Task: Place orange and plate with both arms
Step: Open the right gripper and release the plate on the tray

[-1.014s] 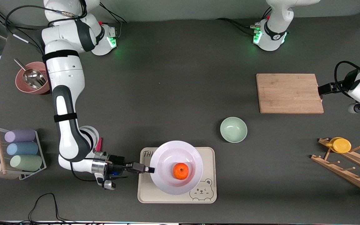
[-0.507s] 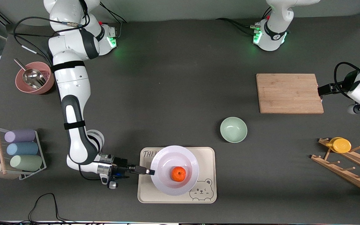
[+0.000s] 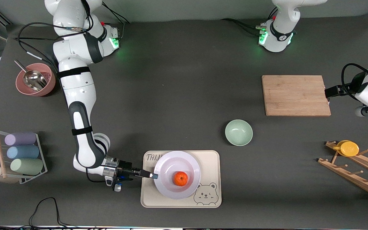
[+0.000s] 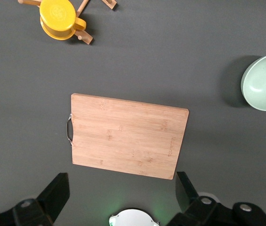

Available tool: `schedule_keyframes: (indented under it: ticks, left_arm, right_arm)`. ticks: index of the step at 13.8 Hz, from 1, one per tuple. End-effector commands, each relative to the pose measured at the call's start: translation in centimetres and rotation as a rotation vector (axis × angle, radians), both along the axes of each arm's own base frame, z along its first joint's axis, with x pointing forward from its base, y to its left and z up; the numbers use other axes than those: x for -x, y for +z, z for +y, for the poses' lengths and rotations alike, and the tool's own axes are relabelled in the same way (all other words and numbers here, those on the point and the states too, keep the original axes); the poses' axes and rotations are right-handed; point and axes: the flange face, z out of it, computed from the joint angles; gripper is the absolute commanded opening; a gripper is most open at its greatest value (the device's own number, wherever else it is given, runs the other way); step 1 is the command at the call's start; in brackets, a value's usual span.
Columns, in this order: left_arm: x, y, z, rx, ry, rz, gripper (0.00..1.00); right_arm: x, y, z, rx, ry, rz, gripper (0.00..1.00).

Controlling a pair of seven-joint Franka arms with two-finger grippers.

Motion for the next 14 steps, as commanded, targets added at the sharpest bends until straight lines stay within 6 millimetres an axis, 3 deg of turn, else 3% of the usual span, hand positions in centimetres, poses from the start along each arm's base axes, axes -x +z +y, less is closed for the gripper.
schedule_keyframes:
  ticks: [1,2,5,6,9,11,12,13,14]
  left_arm:
    - [0.2,1.0,0.1,-0.005,-0.012,-0.002,1.0]
    - [0.1,1.0,0.1,-0.005,-0.012,-0.003,1.0]
    - [0.1,1.0,-0.1,-0.005,-0.015,-0.003,1.0]
    - [0.2,1.2,-0.1,-0.008,-0.016,-0.006,1.0]
    - [0.1,1.8,-0.6,-0.011,-0.025,-0.019,1.0]
    - [0.4,2.5,-1.0,-0.009,-0.031,-0.028,1.0]
    - [0.5,2.8,-1.3,-0.005,-0.033,-0.031,1.0]
    - [0.5,3.0,-1.7,-0.002,-0.042,-0.034,1.0]
    - [0.6,3.2,-2.1,0.0,-0.049,-0.037,1.0]
  right_arm:
    - [0.2,-0.6,0.2,0.019,0.005,0.024,0.47]
    - [0.2,-0.6,0.1,0.036,0.014,0.021,0.56]
    - [0.0,0.7,-0.2,0.114,0.062,0.026,0.57]
    - [-0.1,2.0,-0.5,0.14,0.065,0.051,0.57]
    - [-0.4,8.2,-1.0,0.275,0.101,0.108,0.59]
    - [-0.3,12.4,-2.0,0.443,0.175,0.076,0.74]
    - [0.2,14.4,-2.4,0.525,0.238,0.059,0.89]
    - [0.6,16.6,-4.2,0.577,0.277,0.056,1.0]
    - [1.3,18.9,-5.3,0.613,0.323,0.061,1.0]
